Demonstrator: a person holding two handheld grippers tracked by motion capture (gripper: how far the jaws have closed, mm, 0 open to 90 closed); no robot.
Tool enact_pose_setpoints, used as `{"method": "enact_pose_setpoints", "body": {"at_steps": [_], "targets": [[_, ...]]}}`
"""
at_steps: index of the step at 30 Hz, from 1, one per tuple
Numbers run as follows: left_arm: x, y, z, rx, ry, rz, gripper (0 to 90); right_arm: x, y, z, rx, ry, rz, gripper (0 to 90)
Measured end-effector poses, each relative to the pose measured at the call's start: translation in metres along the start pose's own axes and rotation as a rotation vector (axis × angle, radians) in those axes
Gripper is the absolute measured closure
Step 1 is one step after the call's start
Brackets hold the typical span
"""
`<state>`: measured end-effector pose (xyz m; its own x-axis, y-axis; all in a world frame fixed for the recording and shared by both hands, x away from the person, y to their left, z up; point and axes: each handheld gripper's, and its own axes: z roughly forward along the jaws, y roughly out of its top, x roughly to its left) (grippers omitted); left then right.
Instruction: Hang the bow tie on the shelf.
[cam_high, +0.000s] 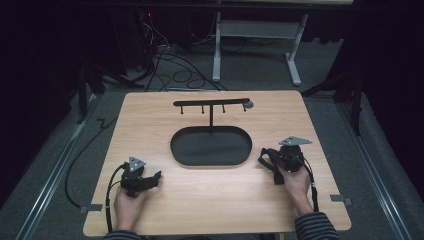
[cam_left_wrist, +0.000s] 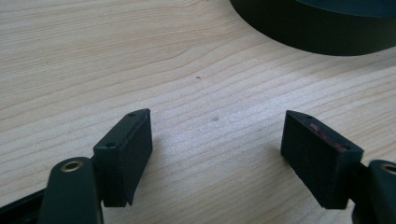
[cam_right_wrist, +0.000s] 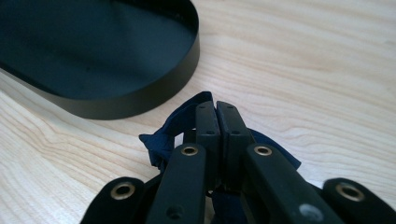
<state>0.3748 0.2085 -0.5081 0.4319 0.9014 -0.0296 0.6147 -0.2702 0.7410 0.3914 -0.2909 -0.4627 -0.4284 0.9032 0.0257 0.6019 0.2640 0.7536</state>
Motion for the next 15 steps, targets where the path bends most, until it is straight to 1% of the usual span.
{"method": "enact_pose_setpoints", "body": {"at_steps": [6,9,11,15], "targets": [[0.0,0.0,0.0,0.001,0.0,0.002,25.1,0.003,0.002,-0.015,-0.054,-0.016,-0.013,90.0],[0.0,0.0,0.0,0.002,0.0,0.002,25.0,0.004,0.003,-0.017,-0.068,-0.009,0.0,90.0],[0.0,0.0,0.0,0.0,0.0,0.0,25.0,0.005,0.005,-0.017,-0.068,-0.006,-0.007,90.0],[0.0,0.0,0.0,-0.002,0.0,0.0,25.0,0.008,0.01,-0.019,-0.085,0.0,-0.012,90.0]]}}
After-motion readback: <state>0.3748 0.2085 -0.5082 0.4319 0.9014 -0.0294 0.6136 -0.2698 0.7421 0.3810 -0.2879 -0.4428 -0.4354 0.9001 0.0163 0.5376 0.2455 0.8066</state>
